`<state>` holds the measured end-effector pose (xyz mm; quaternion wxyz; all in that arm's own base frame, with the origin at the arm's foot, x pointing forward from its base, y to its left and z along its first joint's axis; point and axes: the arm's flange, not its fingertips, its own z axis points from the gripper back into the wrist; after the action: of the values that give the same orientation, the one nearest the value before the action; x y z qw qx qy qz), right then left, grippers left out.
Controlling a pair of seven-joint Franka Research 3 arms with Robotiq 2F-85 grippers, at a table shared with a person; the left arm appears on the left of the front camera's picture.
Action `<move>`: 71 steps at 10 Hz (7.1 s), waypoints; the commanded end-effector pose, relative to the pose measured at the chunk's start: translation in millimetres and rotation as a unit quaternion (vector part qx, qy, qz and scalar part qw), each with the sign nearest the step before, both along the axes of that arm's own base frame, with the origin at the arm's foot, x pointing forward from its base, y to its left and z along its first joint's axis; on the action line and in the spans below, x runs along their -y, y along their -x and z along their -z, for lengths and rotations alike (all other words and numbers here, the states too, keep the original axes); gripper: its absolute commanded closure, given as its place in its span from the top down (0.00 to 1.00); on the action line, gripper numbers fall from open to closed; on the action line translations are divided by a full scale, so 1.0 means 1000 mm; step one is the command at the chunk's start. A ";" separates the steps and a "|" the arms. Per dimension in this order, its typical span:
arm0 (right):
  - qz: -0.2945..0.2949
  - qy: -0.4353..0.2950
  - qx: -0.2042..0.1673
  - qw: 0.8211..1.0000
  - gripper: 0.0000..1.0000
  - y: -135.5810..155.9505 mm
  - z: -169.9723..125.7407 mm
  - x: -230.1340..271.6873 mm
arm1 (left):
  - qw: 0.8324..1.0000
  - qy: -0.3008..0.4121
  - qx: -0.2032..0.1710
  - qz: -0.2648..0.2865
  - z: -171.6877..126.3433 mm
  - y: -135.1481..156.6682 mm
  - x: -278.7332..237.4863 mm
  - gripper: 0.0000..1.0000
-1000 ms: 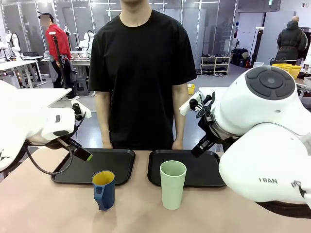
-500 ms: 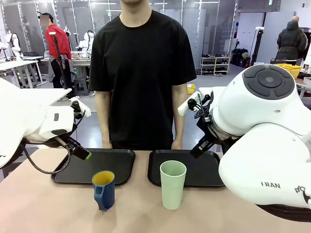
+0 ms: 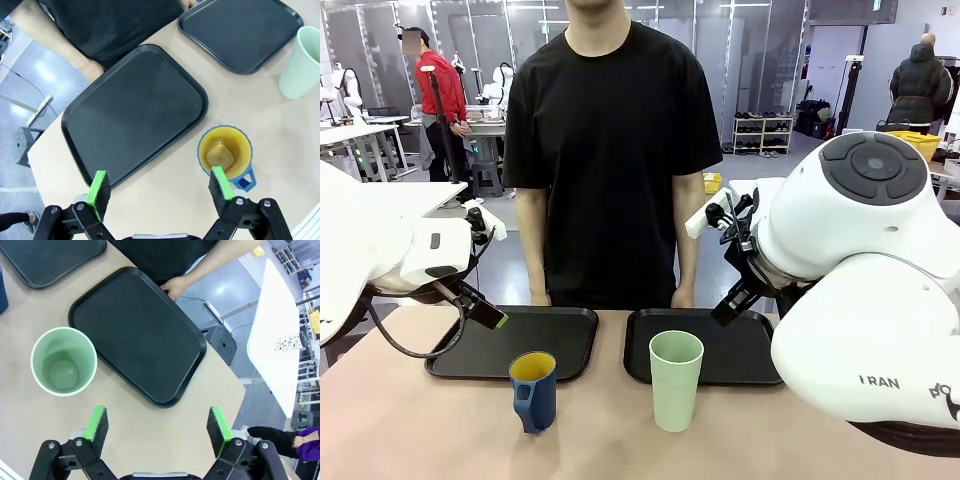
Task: Sort and store the cups by type.
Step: Pick up the Reusable plastic cup.
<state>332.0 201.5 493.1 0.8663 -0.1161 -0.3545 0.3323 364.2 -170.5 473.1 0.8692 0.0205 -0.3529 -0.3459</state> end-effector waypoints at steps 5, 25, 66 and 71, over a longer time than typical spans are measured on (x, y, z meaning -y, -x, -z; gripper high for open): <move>0.121 -0.073 -0.035 0.989 1.00 -0.089 0.013 0.111 | 0.986 0.131 -0.060 -0.085 0.016 -0.105 -0.110 1.00; 0.195 -0.122 -0.082 0.970 1.00 -0.147 0.045 0.179 | 0.964 0.176 -0.095 -0.173 0.043 -0.156 -0.162 1.00; -0.517 -0.235 0.021 0.823 1.00 -0.095 0.179 0.132 | 0.964 0.176 -0.095 -0.173 0.043 -0.156 -0.162 1.00; -0.497 -0.315 0.029 0.808 1.00 -0.107 0.221 0.132 | 0.964 0.176 -0.095 -0.173 0.043 -0.156 -0.162 1.00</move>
<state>434.7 68.2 293.4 0.5672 0.3472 -0.4612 0.5874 519.3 -9.1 429.1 0.9356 -0.1031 -0.3128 -0.1270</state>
